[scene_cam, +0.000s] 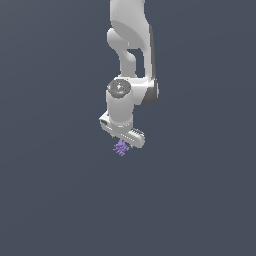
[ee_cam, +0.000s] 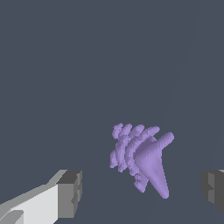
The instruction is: Pick up the object and move it to a goal position.
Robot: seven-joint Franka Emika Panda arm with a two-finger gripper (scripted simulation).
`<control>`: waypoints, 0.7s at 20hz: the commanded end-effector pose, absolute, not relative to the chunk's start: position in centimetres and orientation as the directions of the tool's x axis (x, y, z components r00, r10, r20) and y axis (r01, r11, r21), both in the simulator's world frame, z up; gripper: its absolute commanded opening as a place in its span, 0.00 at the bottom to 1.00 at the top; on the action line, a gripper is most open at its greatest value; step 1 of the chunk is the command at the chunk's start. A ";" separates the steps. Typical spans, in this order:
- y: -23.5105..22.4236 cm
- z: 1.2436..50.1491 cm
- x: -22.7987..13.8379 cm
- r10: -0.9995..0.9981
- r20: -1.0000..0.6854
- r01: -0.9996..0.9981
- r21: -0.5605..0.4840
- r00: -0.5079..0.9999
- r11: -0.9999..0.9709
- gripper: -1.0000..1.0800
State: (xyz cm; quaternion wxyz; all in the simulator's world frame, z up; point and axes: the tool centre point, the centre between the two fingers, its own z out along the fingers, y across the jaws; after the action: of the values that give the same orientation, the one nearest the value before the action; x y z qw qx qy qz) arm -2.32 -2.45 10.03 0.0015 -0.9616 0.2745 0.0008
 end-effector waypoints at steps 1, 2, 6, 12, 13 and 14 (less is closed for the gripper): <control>-2.7 9.6 -2.6 -0.563 -0.001 -0.563 -0.002 0.826 -0.826 0.96; -2.8 9.4 -2.6 -0.574 -0.001 -0.574 -0.001 0.819 -0.819 0.96; -3.0 9.0 -2.8 -0.600 0.000 -0.600 0.000 0.800 -0.800 0.96; -3.0 8.8 -2.9 -0.602 0.000 -0.602 0.000 0.798 -0.798 0.96; -3.0 8.7 -2.9 -0.602 0.000 -0.602 0.000 0.798 -0.798 0.96; -3.1 8.4 -2.9 -0.603 0.000 -0.603 0.000 0.798 -0.798 0.96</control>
State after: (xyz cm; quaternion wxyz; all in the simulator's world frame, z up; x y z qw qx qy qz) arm -2.85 -3.05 8.72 0.0001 -0.9482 0.3176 -0.0001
